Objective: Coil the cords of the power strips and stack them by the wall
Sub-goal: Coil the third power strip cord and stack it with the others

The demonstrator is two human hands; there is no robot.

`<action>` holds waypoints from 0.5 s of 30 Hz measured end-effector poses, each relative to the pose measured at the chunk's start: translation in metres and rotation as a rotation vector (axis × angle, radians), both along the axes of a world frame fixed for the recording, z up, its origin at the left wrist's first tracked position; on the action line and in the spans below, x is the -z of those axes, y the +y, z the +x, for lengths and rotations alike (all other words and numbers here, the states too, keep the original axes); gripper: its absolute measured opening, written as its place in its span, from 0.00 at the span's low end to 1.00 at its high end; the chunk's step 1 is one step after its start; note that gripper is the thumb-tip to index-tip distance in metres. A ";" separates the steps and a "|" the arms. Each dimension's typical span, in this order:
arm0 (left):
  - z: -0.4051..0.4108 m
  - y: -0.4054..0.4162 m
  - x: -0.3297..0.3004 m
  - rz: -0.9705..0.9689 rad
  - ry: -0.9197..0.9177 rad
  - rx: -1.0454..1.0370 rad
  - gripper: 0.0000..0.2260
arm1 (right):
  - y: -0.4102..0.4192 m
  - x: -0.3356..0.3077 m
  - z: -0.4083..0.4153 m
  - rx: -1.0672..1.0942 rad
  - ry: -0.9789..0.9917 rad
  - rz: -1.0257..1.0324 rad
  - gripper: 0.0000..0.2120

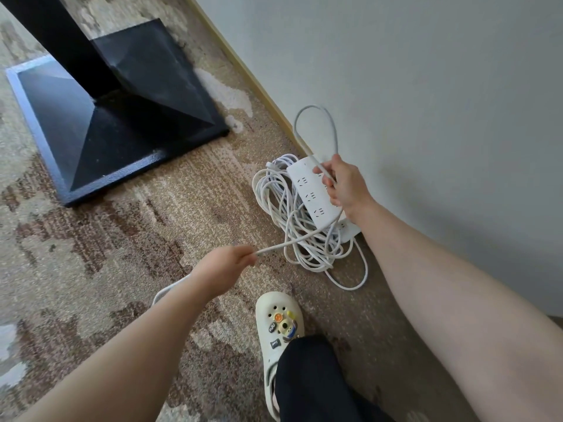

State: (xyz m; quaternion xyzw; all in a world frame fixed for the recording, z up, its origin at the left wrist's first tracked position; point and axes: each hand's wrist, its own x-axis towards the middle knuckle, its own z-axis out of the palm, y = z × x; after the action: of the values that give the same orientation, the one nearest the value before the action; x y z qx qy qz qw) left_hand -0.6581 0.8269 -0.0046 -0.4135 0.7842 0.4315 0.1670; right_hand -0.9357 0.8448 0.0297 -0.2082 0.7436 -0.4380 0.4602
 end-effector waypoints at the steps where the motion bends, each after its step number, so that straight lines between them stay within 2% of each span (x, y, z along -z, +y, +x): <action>1: -0.006 0.000 -0.003 -0.043 -0.034 0.042 0.11 | -0.001 0.000 0.005 -0.047 0.030 0.005 0.20; 4: -0.032 0.000 -0.015 -0.238 -0.112 0.181 0.13 | -0.004 -0.002 0.019 -0.247 0.219 0.033 0.15; 8: -0.058 0.003 -0.027 -0.379 -0.087 0.195 0.15 | -0.003 -0.003 0.020 -0.484 0.538 0.123 0.16; 11: -0.053 0.003 -0.028 -0.368 -0.036 0.124 0.14 | 0.002 -0.004 0.012 -0.580 0.676 0.158 0.15; 15: -0.013 -0.003 -0.018 -0.205 0.020 0.021 0.10 | 0.006 -0.006 -0.011 -0.615 0.838 0.176 0.18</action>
State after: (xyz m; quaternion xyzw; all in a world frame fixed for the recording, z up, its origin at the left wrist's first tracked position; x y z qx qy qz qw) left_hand -0.6715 0.8243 0.0132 -0.4160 0.8300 0.3514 0.1207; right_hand -0.9464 0.8507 0.0359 -0.5346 0.8025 -0.0976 0.2464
